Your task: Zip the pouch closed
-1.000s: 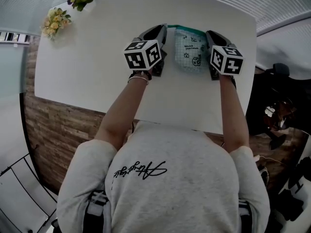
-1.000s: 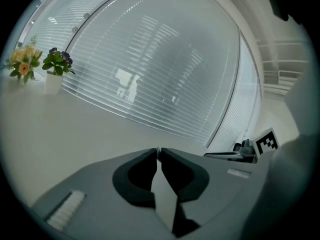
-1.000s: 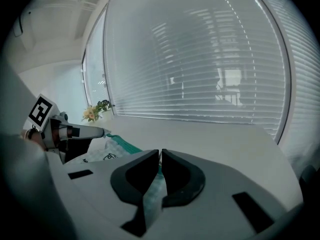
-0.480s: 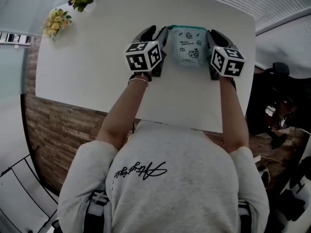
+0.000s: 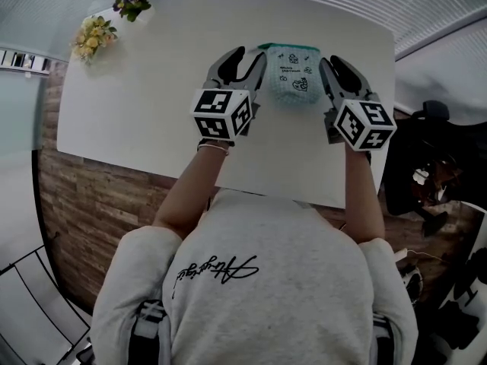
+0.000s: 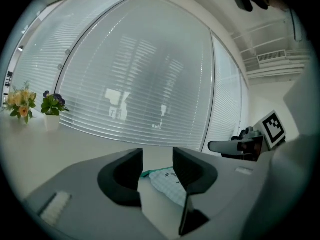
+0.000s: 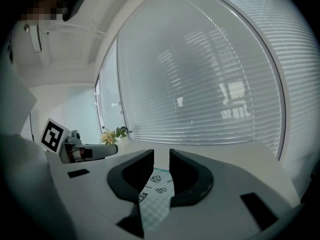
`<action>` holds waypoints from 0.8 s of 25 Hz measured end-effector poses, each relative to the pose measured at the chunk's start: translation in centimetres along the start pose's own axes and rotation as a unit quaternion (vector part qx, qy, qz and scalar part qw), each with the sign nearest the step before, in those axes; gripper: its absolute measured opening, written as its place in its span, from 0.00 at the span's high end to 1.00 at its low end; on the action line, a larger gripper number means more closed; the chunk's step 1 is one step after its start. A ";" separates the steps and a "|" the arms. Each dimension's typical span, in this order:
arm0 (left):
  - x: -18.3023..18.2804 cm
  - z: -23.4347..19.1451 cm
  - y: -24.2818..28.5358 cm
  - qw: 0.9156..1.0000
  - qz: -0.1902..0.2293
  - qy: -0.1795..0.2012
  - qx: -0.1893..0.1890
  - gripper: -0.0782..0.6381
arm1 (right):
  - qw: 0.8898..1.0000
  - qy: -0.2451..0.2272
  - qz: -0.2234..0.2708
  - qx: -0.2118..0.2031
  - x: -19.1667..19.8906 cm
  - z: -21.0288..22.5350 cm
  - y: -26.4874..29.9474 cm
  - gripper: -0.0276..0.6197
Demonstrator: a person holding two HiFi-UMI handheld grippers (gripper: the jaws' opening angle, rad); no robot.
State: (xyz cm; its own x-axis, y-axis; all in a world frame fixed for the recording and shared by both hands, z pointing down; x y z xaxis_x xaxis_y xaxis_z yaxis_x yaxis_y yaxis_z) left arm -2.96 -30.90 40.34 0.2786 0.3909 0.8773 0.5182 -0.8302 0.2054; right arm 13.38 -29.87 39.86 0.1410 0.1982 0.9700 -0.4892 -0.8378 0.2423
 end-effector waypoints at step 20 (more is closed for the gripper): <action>-6.2 7.0 -8.3 0.990 0.099 0.051 0.084 0.82 | 0.989 -0.057 0.134 -0.014 -9.2 -4.6 -9.0 0.92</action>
State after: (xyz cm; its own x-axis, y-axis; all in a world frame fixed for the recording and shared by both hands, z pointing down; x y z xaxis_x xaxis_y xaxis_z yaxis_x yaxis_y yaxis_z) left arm -3.34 -23.71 30.13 0.3094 0.1768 0.9343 0.5906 -0.8058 -0.0431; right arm 12.55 -21.77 28.87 0.0974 -0.0896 0.9912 -0.5459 -0.8376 -0.0221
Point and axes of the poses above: the fingertips, and each gripper's own axes: y forward along the fingers, z to its right, x out of its underside, the point moved 1 cm from there along -y, backward along the fingers, and after that the axes turned 14 degrees about -y, right-handed, at the moved point
